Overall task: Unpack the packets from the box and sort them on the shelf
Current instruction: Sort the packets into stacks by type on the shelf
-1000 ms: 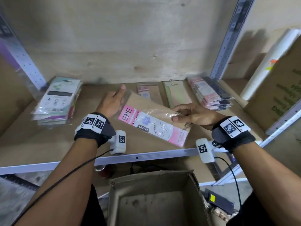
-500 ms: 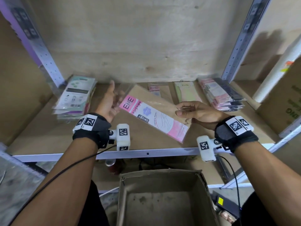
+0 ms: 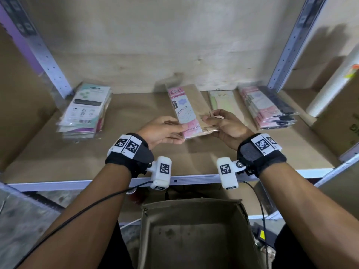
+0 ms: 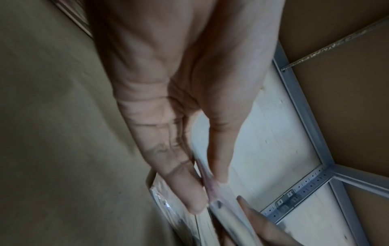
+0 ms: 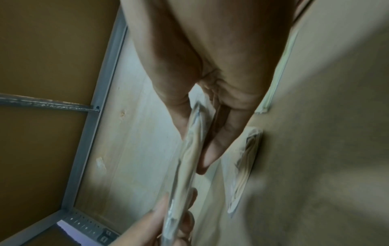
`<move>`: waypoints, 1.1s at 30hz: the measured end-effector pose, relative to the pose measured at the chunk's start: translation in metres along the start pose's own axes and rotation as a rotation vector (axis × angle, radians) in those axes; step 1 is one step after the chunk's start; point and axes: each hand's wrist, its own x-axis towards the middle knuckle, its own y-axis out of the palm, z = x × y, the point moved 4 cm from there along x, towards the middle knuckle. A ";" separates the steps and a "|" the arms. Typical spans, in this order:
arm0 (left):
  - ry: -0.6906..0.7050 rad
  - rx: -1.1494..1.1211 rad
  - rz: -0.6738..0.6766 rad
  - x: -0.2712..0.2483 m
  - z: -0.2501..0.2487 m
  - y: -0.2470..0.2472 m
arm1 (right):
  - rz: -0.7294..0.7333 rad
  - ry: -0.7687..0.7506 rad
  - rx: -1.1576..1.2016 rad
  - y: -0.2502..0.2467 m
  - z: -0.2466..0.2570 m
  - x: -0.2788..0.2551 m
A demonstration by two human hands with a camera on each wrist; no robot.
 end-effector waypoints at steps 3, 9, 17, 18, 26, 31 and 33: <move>0.008 0.015 -0.057 0.008 -0.002 -0.002 | -0.051 0.014 -0.072 0.000 -0.001 0.008; 0.078 0.091 -0.208 0.023 -0.003 -0.008 | -0.103 0.022 -0.322 -0.001 0.000 0.019; 0.107 0.127 -0.368 0.045 0.004 -0.013 | -0.203 -0.017 -0.541 -0.008 0.004 0.039; 0.105 0.128 -0.384 0.047 0.004 -0.013 | -0.217 -0.016 -0.555 -0.009 0.003 0.040; 0.076 0.145 -0.400 0.054 0.007 -0.010 | -0.232 0.077 -0.689 -0.019 -0.003 0.045; 0.061 0.155 -0.407 0.053 0.008 -0.010 | -0.221 0.087 -0.731 -0.018 -0.003 0.042; 0.061 0.167 -0.408 0.052 0.009 -0.011 | -0.216 0.081 -0.754 -0.017 -0.002 0.041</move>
